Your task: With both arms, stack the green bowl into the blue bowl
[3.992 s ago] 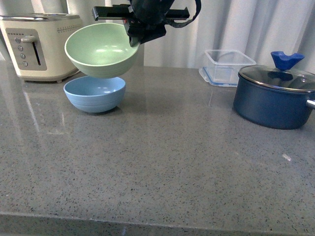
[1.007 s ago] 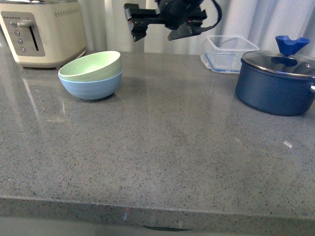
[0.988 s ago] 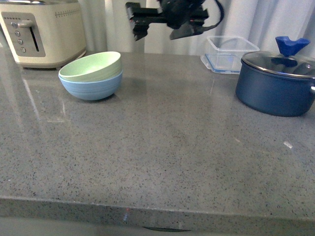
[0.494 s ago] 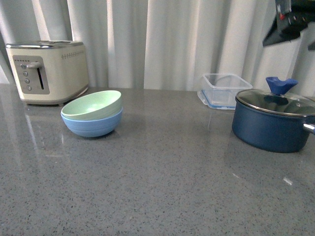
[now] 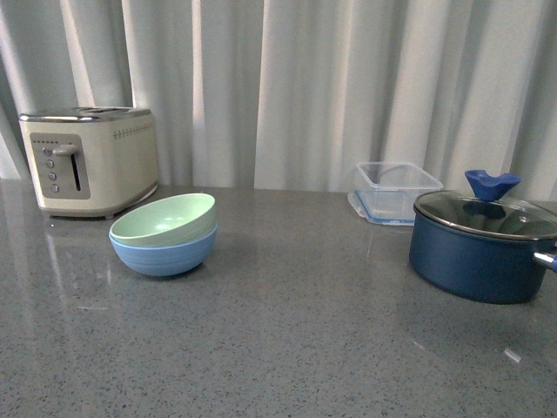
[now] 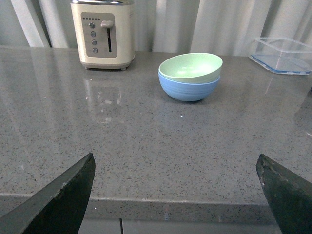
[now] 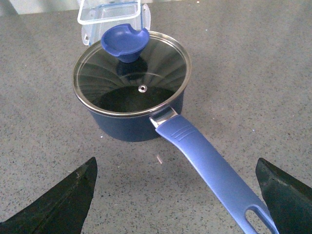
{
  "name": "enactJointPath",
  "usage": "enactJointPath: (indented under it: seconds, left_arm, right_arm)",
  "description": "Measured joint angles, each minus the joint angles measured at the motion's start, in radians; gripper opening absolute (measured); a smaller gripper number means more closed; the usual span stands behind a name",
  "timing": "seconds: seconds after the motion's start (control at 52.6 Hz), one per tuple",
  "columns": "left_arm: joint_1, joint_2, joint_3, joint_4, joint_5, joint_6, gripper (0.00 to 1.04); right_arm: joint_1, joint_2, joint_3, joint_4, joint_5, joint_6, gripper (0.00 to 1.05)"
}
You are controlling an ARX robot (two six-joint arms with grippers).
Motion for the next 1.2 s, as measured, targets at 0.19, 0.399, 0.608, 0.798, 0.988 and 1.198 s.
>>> enactJointPath:
  seconds: [0.19, 0.399, 0.608, 0.798, 0.988, 1.198]
  left_arm:
    - [0.000, 0.000, 0.000, 0.000, 0.000, 0.000, 0.98]
    - [0.000, 0.000, 0.000, 0.000, 0.000, 0.000, 0.98]
    - [0.000, 0.000, 0.000, 0.000, 0.000, 0.000, 0.98]
    - [0.000, 0.000, 0.000, 0.000, 0.000, 0.000, 0.98]
    - [0.000, 0.000, 0.000, 0.000, 0.000, 0.000, 0.98]
    - [0.000, 0.000, 0.000, 0.000, 0.000, 0.000, 0.98]
  right_arm:
    - [-0.002, -0.034, -0.129, 0.303, -0.067, -0.036, 0.83]
    - [0.056, -0.189, -0.476, 0.723, -0.021, -0.069, 0.35]
    - [0.057, -0.317, -0.641, 0.748, -0.019, -0.074, 0.01]
    - [0.057, -0.432, -0.733, 0.727, -0.019, -0.074, 0.01]
    - [0.057, -0.564, -0.799, 0.659, -0.019, -0.074, 0.01]
    - [0.057, -0.677, -0.832, 0.581, -0.019, -0.074, 0.01]
